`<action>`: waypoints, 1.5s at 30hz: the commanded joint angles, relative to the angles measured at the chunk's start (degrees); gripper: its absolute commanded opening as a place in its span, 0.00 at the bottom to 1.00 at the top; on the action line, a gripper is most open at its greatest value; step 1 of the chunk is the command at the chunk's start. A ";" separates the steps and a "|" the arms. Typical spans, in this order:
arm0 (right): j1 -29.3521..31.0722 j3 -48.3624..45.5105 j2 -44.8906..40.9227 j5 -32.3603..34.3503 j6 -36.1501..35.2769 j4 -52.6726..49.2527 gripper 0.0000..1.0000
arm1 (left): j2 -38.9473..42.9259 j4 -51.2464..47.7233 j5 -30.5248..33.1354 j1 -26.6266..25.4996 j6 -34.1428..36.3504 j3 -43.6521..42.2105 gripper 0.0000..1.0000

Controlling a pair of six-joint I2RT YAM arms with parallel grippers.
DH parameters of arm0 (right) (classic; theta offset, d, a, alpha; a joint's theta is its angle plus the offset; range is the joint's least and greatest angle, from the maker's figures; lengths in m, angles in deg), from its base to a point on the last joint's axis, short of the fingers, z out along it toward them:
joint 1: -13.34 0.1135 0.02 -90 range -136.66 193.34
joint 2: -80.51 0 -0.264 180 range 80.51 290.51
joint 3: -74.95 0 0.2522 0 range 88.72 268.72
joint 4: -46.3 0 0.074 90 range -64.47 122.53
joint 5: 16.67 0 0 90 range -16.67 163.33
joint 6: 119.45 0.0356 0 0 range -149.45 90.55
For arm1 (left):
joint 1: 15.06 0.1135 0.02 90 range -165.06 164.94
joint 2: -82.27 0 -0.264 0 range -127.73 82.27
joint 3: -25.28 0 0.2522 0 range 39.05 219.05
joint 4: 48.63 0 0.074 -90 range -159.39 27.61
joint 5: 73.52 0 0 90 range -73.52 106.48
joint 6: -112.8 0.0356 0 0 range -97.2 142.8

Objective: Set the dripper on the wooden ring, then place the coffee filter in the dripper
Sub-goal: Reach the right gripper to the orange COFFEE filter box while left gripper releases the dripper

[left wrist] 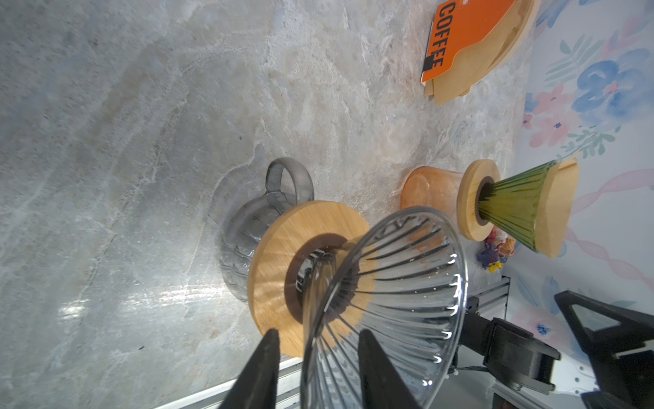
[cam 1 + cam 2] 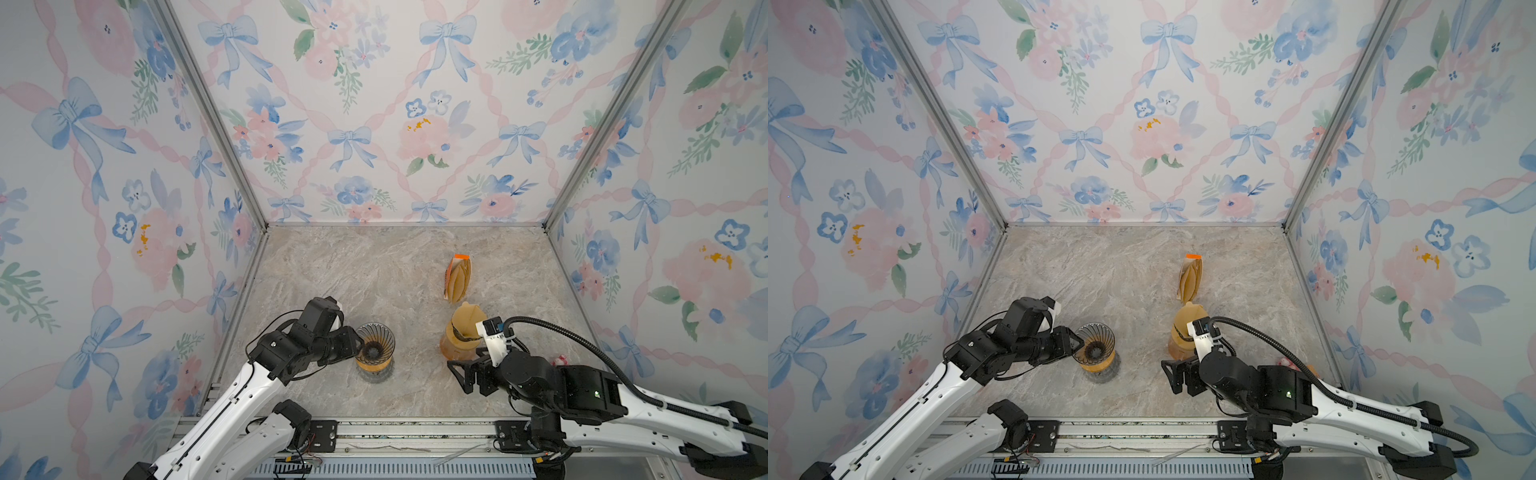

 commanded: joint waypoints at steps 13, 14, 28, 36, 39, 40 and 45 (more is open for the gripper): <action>-11.92 15.20 5.96 -3.45 -6.95 -5.97 0.99 | 7.94 12.73 -1.15 0.28 14.09 4.64 0.97; -14.04 16.37 6.79 -5.07 -7.81 -6.00 0.98 | 8.18 14.52 -1.88 0.28 14.76 4.38 0.97; -43.13 33.06 26.73 -25.37 -20.31 -9.60 0.63 | 13.70 18.60 -0.25 0.28 27.76 1.01 0.97; -50.19 37.76 40.28 -27.68 -24.23 -6.23 0.38 | 18.33 20.34 0.50 0.35 29.80 -3.56 0.97; -50.83 41.67 46.16 -26.89 -25.70 -6.41 0.33 | 19.73 21.49 0.36 0.27 29.26 -6.22 0.97; -50.89 43.05 48.24 -26.31 -26.37 -6.64 0.33 | 19.88 21.55 0.18 0.29 29.30 -6.27 0.97; -51.31 49.88 57.08 -24.89 -28.27 -7.57 0.31 | 20.09 21.76 0.65 0.26 29.21 -6.85 0.97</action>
